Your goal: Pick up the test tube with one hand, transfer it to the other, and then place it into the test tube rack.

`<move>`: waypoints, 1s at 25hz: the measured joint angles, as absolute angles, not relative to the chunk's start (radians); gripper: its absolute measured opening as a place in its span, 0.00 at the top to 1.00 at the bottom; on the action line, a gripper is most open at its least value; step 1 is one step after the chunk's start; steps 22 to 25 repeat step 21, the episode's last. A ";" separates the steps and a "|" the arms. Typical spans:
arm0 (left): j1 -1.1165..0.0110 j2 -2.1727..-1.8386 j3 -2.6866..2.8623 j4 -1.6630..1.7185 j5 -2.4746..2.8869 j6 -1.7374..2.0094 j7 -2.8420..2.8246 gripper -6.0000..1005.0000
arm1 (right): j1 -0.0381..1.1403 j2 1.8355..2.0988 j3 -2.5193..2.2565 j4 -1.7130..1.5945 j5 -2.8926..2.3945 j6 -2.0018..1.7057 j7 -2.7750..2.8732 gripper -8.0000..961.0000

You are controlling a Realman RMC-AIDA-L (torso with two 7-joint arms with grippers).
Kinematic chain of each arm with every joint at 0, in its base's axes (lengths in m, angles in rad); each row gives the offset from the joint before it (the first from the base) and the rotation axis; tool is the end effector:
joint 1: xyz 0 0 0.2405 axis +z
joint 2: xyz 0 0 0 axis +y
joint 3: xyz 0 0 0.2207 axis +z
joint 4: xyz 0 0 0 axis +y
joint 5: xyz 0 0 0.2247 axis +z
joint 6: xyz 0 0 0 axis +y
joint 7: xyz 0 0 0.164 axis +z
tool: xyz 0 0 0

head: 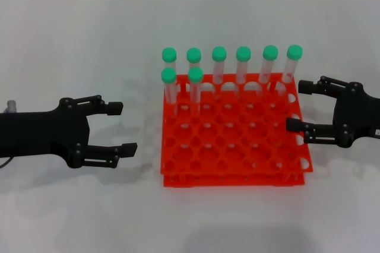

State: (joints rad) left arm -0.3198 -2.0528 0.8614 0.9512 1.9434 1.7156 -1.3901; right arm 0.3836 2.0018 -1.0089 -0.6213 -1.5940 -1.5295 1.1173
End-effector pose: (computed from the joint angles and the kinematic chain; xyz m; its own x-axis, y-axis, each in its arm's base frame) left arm -0.2491 0.2896 0.0348 0.8817 0.2511 0.3994 0.3311 -0.9324 -0.1449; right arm 0.2455 0.3133 0.0065 0.8134 -0.1281 -0.5674 -0.3172 -0.9153 -0.2481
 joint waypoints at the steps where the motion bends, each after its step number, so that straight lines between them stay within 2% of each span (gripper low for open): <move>1: -0.320 -2.053 0.861 0.951 1.948 1.717 -1.392 0.11 | 0.383 2.002 -1.008 -0.621 -1.599 -1.529 1.118 0.11; 25: -0.320 -2.054 0.857 0.951 1.953 1.710 -1.400 0.11 | 0.378 2.002 -1.012 -0.621 -1.603 -1.529 1.121 0.11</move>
